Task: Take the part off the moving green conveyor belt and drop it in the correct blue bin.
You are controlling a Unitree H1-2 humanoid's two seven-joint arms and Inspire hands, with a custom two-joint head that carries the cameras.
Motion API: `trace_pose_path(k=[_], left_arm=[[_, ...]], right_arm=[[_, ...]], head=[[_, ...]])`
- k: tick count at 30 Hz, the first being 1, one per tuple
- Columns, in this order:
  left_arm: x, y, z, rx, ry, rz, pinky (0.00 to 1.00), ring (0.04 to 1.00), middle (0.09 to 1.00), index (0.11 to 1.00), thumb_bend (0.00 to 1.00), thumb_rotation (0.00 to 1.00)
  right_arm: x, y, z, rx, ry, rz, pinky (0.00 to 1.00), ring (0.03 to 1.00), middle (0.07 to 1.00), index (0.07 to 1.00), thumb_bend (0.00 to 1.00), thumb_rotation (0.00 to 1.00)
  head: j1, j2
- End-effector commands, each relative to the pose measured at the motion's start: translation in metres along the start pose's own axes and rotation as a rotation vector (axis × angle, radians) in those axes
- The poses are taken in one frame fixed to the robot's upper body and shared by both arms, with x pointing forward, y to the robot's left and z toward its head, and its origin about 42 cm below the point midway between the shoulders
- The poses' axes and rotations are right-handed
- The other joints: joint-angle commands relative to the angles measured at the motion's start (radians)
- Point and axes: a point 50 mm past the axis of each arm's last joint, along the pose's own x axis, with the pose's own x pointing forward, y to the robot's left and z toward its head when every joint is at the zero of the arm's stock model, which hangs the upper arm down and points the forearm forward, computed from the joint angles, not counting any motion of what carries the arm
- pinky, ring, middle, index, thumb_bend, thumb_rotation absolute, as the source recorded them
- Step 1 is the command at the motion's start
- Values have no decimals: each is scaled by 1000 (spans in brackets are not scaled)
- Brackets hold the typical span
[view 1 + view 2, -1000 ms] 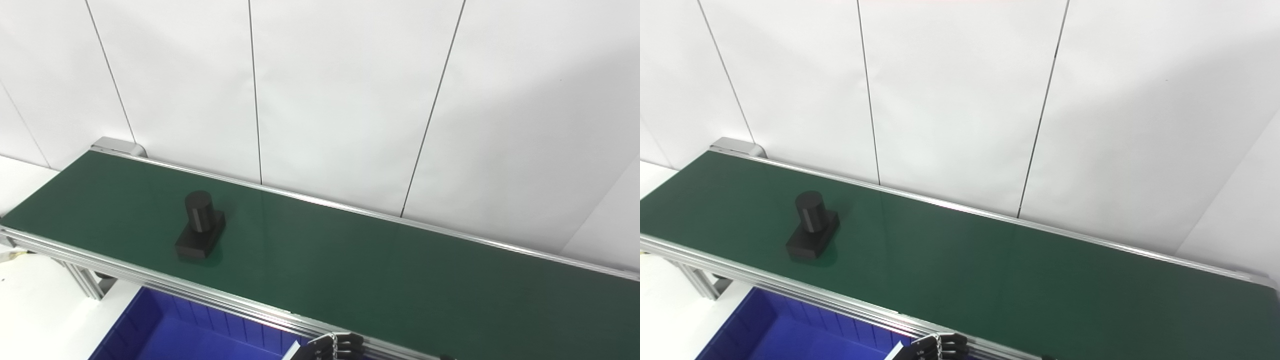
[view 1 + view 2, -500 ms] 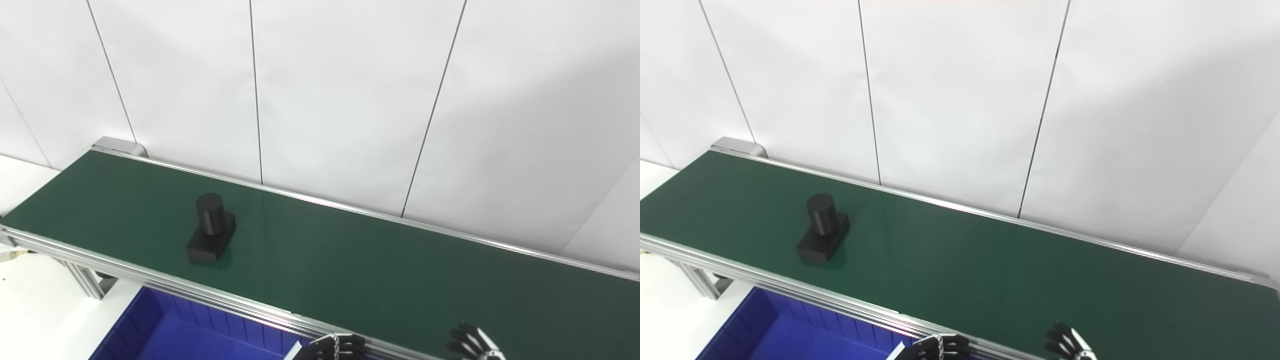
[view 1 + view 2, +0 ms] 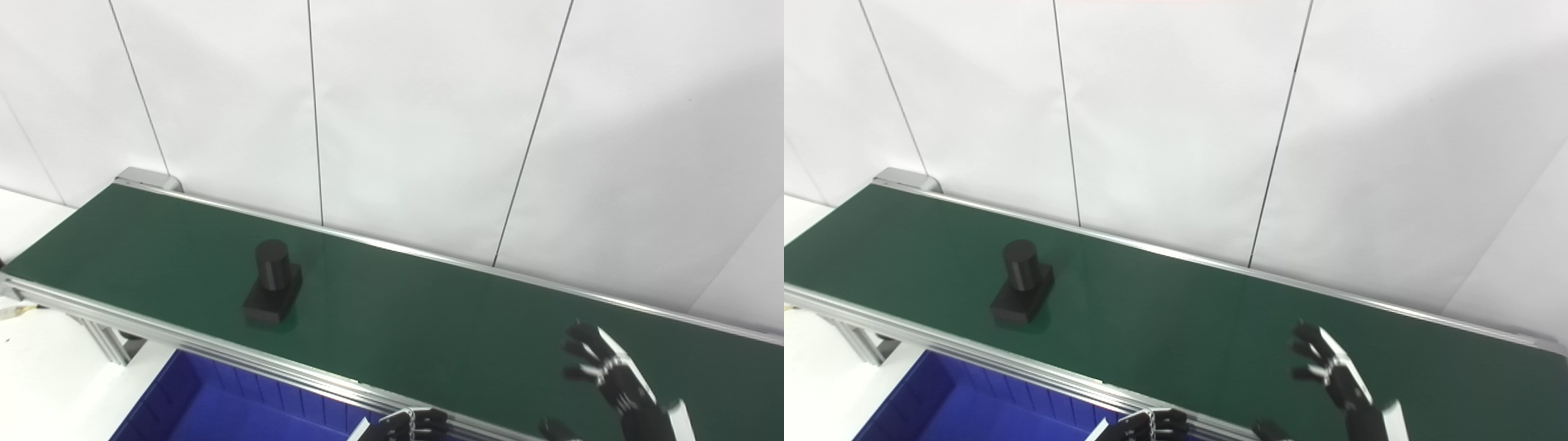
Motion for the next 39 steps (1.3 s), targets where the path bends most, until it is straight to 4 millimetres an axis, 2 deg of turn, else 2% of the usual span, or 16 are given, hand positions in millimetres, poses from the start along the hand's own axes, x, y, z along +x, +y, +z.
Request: trace_pose_path(k=[1,4,8,10,14,17,21,24,28,31,39], left_arm=[[11,-1,11,2,-72,-8,670,713,752,750,976,280],[11,-1,11,4,-73,-7,672,714,752,752,980,282],[11,-1,12,10,-74,-7,673,714,751,754,986,289],[10,0,12,12,-75,-8,670,711,749,754,985,290],[9,0,13,8,-77,-10,671,711,749,752,983,283],[9,0,13,6,-79,-9,672,712,750,751,985,280],[9,0,12,7,-77,-9,673,712,749,752,987,281],[10,0,13,4,-78,-10,674,714,749,751,986,279],[11,0,13,9,-78,-14,675,717,752,756,980,284],[12,-1,13,6,-81,-16,676,719,755,757,976,275],[15,-6,12,3,-78,-19,682,721,755,757,975,283]], right_arm=[[21,-5,13,-29,-61,7,650,788,843,866,654,557],[42,-5,15,-53,-72,28,648,802,847,867,664,589],[63,-3,19,-43,-89,49,654,801,839,863,664,565],[73,-1,21,-37,-89,60,667,805,836,862,661,543],[92,5,22,-41,-89,86,709,809,845,875,622,432],[102,9,21,-48,-78,104,714,812,847,877,624,419],[119,15,15,-60,-59,124,703,799,839,872,644,430],[132,21,6,-77,-44,139,734,807,843,868,683,421],[154,38,-7,-106,-19,173,751,817,842,860,709,447],[164,48,-11,-120,-8,189,754,832,841,855,742,442],[189,72,-19,-126,13,226,720,801,824,849,784,411]], head=[[1,2],[0,5],[-6,8],[-7,9],[-8,13],[-8,15],[-7,17],[-7,19],[-11,20],[-11,22],[-4,24]])
